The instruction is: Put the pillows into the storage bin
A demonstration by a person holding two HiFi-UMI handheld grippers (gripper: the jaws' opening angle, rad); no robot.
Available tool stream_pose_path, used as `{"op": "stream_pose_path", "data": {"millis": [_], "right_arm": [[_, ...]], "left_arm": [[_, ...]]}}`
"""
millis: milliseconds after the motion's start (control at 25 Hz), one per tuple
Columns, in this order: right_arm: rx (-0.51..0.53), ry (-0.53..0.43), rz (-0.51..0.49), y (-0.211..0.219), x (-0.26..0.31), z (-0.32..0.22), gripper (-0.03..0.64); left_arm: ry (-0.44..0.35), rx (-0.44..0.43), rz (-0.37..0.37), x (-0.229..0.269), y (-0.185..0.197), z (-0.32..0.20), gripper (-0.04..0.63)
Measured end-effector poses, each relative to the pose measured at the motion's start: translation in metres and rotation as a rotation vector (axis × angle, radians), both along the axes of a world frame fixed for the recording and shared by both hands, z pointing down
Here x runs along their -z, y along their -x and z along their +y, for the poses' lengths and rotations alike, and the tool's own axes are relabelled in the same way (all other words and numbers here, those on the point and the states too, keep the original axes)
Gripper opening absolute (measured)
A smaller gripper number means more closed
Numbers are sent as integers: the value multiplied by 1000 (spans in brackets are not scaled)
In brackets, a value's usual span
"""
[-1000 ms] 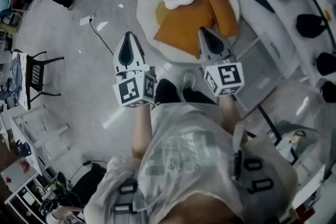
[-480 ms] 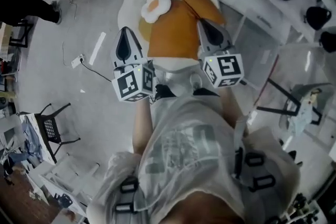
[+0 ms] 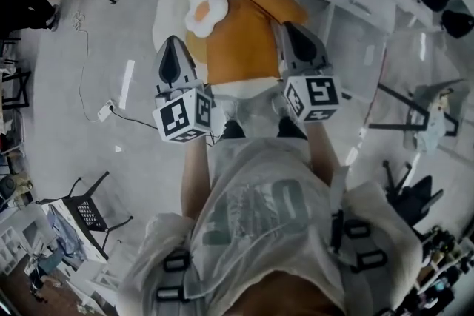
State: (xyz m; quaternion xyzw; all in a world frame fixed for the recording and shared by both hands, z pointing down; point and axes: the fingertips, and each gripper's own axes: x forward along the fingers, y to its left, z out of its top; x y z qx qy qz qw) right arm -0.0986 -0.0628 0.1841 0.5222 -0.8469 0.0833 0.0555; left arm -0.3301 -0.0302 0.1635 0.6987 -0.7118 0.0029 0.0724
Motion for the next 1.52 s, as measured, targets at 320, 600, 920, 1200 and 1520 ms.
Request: {"op": "stream_pose_path", "data": {"millis": [320,600,920,1200,1520], "right_arm": [[58,118,-59,29,-48,-39,239],[-65,305,-70,21,-182,-77,255],[-149,518,68,2,-420,-106,255],[-204,747,178,-10,-579,-81,255],[-232,881,235,-20,-644,-55,255]], "left_arm": [[84,-134,74,-62,2,-60,204],[325,-160,155,-241,15,-105,242],[679,-110,176,-510,36,-95,242],[947,-154,276,-653,31,-55,242],[1019,-191,366,-693,15,-50,242]]}}
